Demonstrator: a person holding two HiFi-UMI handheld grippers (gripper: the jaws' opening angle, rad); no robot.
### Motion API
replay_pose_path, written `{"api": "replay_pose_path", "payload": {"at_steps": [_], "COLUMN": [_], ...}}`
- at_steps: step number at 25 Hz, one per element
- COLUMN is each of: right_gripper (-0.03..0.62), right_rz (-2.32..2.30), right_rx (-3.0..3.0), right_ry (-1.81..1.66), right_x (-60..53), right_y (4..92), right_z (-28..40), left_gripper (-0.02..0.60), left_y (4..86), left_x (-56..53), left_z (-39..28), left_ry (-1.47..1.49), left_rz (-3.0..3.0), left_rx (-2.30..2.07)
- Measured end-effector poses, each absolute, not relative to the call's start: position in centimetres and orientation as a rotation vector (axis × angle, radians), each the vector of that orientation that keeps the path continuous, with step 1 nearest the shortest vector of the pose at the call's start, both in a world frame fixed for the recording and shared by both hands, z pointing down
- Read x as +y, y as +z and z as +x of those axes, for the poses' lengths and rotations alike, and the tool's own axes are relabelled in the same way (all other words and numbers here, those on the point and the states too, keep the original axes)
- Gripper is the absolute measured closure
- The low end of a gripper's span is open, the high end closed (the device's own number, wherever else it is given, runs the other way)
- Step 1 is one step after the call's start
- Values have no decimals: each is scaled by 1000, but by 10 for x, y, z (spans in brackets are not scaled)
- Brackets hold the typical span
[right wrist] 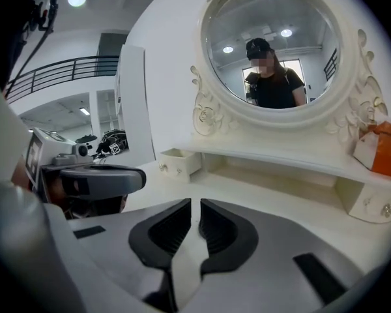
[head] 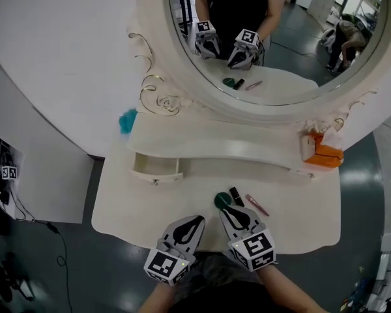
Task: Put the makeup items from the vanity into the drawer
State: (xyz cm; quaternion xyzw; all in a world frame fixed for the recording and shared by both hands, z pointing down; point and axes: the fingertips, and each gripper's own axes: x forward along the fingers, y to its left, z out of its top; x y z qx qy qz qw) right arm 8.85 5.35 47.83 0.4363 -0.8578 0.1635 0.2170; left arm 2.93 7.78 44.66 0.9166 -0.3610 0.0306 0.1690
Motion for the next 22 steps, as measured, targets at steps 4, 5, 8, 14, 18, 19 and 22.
{"api": "replay_pose_path", "payload": {"at_steps": [4, 5, 8, 14, 18, 19, 22], "right_gripper": [558, 552, 528, 526, 526, 525, 514], "right_rz": [1218, 1214, 1197, 1225, 1221, 1223, 1231], "right_rx": [-2300, -2289, -2252, -2169, -2135, -2123, -2071], "right_ry": [468, 473, 492, 499, 577, 587, 600], "right_x": [42, 41, 39, 35, 35, 35, 34], "right_y": [490, 493, 502, 512, 522, 524, 533], "right_z": [93, 93, 93, 98, 97, 97, 98], "left_gripper": [561, 561, 561, 561, 561, 561, 561], "left_y": [450, 451, 451, 458, 465, 464, 463], "left_x": [72, 71, 70, 65, 60, 57, 51], "left_z": [28, 28, 32, 34, 35, 35, 36], "left_ry": [115, 128, 161, 236, 264, 267, 276], "left_rz": [2598, 2600, 2611, 2620, 2620, 2623, 2638], "left_rx": [-1022, -1021, -1011, -979, -933, -919, -880]}}
